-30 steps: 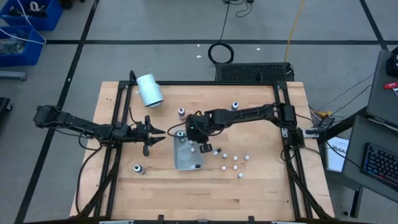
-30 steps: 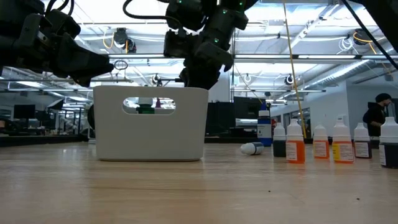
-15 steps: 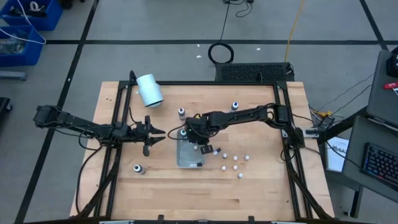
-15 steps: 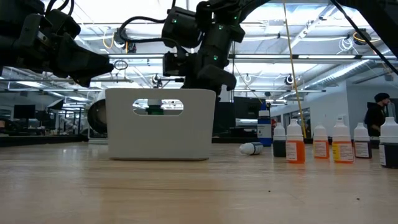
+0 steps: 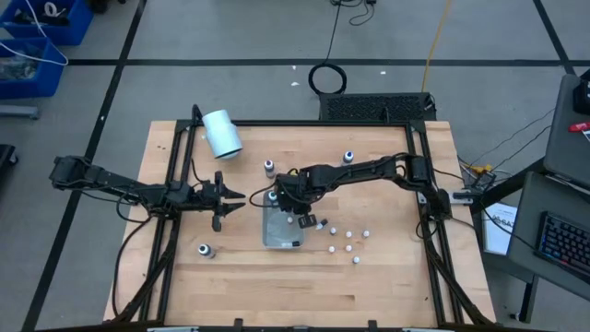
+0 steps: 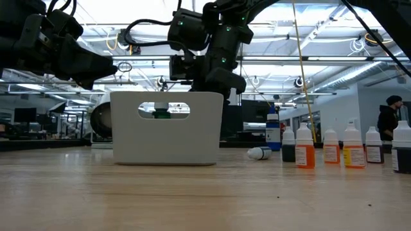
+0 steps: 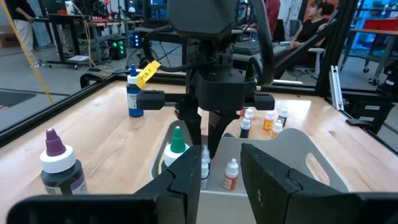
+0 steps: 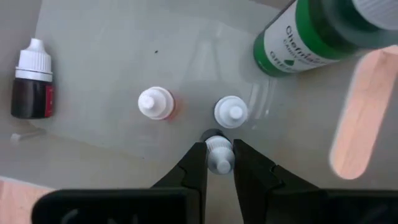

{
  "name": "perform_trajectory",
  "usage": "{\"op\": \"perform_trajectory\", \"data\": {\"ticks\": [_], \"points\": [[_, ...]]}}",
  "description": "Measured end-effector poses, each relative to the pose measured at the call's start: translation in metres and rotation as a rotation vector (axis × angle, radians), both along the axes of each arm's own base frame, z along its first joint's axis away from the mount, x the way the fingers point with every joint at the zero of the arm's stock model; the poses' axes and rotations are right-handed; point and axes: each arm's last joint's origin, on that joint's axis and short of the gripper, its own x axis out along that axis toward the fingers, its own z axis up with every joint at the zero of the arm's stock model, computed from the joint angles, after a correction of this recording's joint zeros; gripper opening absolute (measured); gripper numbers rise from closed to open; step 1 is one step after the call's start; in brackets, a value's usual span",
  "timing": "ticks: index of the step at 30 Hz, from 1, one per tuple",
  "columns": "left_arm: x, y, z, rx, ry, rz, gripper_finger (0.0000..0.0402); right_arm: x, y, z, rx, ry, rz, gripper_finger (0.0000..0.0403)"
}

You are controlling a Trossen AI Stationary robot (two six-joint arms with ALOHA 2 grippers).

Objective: Pick & Place food coloring
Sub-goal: Put the top purple food coloring bottle into the bin, then put the top blue food coloring bottle into the bin

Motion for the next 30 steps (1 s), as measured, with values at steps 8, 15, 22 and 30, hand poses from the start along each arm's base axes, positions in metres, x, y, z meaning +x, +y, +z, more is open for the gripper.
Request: {"op": "perform_trajectory", "data": {"ticks": [8,15,22,30], "points": [[0.000,0.000,0.000,0.000,0.000,0.000,0.0118,0.000,0.000,0.000,0.001,-0.002,-0.006,0.0069],[0.000,0.000,0.000,0.000,0.000,0.000,0.0118,0.000,0.000,0.000,0.003,-0.003,-0.014,0.0086],[0.000,0.000,0.000,0.000,0.000,0.000,0.0118,-0.002,0.000,0.004,0.005,0.004,-0.029,0.0087],[0.000,0.000,0.000,0.000,0.000,0.000,0.0118,-0.020,0.003,0.055,-0.078,-0.070,-0.075,0.0091]]}}
